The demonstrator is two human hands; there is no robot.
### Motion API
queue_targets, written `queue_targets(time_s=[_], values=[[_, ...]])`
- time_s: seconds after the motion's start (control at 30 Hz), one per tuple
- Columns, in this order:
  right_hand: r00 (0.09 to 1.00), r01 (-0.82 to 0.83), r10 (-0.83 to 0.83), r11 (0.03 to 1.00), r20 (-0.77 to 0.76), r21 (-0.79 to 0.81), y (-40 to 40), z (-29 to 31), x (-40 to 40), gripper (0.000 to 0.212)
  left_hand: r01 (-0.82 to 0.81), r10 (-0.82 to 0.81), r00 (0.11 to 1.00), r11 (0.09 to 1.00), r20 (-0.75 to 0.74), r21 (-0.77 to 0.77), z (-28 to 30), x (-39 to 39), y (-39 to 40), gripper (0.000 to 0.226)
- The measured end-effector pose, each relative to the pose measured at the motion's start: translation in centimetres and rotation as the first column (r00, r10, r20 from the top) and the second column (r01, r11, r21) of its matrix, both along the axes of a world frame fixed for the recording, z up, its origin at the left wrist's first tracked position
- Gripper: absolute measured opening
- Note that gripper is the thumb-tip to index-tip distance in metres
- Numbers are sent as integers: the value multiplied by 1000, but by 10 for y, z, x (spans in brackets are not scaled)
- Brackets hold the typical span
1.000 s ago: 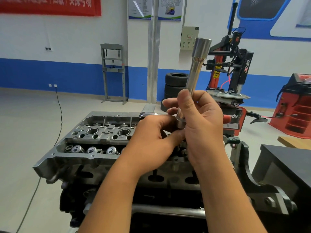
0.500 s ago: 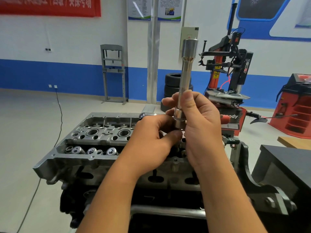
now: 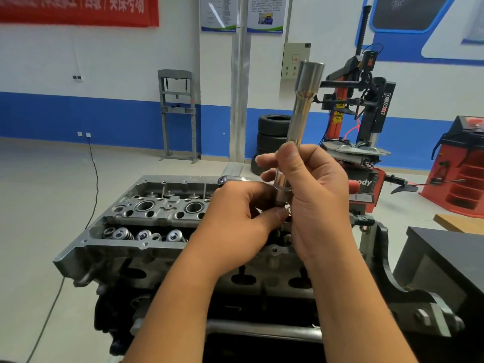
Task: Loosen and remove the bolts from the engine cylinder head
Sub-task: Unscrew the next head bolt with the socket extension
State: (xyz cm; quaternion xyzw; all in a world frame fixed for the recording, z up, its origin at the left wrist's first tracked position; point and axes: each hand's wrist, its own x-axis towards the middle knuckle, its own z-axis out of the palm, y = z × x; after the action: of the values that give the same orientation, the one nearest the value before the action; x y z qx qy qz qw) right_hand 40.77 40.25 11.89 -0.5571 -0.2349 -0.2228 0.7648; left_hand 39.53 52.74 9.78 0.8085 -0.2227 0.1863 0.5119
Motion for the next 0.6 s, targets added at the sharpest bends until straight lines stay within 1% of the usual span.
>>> queue_targets(time_s=[0.1, 0.2, 0.33, 0.47, 0.53, 0.6], values=[[1000, -19, 19, 1000, -6, -2, 0, 0, 0, 32, -21, 21, 1000, 1000, 14, -9, -1, -1, -2, 18], [999, -44, 44, 999, 4, 29, 0, 1, -2, 28, -34, 35, 999, 999, 27, -8, -1, -1, -2, 19], [1000, -26, 26, 998, 5, 64, 1, 2, -4, 41, -67, 67, 997, 998, 37, -6, 0, -2, -4, 24], [1000, -25, 25, 999, -3, 49, 0, 2, -3, 35, -100, 103, 994, 994, 49, -52, -2, -1, -6, 22], [1000, -27, 27, 999, -6, 41, 1, 2, -3, 38, -86, 89, 995, 994, 47, -62, -1, -1, -5, 19], [1000, -28, 28, 999, -10, 36, 1, 2, -3, 39, -34, 34, 999, 998, 15, -51, -1, -1, -2, 14]])
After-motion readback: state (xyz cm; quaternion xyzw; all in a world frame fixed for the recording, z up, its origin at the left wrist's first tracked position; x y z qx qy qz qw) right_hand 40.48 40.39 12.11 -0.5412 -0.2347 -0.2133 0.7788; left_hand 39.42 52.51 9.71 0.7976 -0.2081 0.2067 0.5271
